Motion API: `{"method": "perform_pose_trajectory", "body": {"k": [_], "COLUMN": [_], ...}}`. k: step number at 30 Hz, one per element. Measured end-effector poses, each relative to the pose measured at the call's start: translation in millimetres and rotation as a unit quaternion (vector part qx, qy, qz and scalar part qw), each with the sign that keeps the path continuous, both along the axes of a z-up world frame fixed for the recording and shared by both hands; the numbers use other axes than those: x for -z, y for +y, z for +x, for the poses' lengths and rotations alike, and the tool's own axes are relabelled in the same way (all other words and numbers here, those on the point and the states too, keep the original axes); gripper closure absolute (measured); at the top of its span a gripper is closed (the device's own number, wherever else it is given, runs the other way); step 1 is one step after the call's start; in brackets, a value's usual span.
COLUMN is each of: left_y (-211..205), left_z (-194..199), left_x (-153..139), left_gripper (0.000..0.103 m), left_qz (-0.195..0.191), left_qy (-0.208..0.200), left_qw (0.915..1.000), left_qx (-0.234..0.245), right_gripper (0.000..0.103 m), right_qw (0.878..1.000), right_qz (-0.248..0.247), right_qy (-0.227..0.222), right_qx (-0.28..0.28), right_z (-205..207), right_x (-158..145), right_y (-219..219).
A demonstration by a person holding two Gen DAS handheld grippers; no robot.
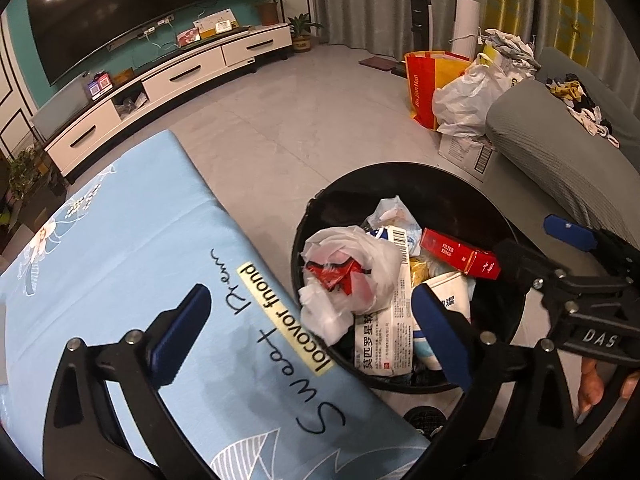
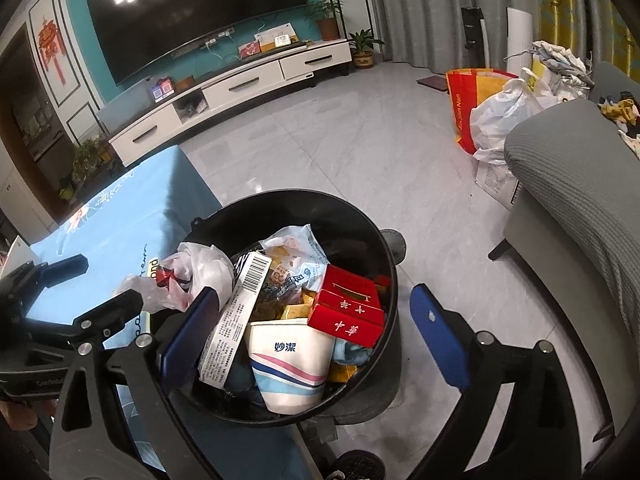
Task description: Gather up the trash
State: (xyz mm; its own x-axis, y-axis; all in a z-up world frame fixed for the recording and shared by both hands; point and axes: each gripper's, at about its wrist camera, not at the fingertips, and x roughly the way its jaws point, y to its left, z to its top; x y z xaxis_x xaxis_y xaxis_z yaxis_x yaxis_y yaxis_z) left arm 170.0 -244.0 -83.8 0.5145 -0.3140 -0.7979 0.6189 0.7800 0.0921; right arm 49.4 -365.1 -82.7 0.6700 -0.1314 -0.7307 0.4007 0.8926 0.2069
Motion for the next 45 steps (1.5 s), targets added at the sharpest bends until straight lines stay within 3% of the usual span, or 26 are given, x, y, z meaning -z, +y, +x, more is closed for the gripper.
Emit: {"method": "perform_pose_trajectory", "body": {"k": [7, 20, 23, 26, 33, 37, 45], "left_y": [24, 78, 90, 101, 134, 149, 170], "left_z": [-8, -62, -76, -90, -123, -140, -166], "left_x": [-19, -91, -108, -124, -156, -162, -146], "left_gripper": [0.003, 0.003, 0.003, 0.003, 0.003, 0.003, 0.003], "left_qz": [-0.004, -0.043, -0.066, -0.056, -0.071, -0.061, -0.048], "left_qy": [0.0, 0.001, 0.009, -0.01, -0.037, -0.056, -0.043], "left_qw": [0.9992, 0.9946, 0.9933, 0.9919, 0.985, 0.9816, 0.9789], "left_qx": [-0.039, -0.094, -0.094, -0.114, -0.153, -0.172, -0.194], "right_gripper": [0.003, 0.003, 0.003, 0.003, 0.003, 0.003, 0.003], "right_qw": [1.0, 0.999, 0.999, 0.998, 0.995, 0.994, 0.993], "right_qz": [0.015, -0.026, -0.035, -0.047, -0.071, -0.076, -0.063], "right_qy": [-0.005, -0.014, -0.017, -0.023, -0.039, -0.039, -0.017], "right_qx": [-0.001, -0.018, -0.028, -0.039, -0.064, -0.072, -0.095], "right_z": [-18, -67, -80, -91, -117, -124, -128], "right_x": [-17, -84, -98, -113, -143, -146, -129], "right_y": [7, 51, 65, 80, 109, 119, 139]}}
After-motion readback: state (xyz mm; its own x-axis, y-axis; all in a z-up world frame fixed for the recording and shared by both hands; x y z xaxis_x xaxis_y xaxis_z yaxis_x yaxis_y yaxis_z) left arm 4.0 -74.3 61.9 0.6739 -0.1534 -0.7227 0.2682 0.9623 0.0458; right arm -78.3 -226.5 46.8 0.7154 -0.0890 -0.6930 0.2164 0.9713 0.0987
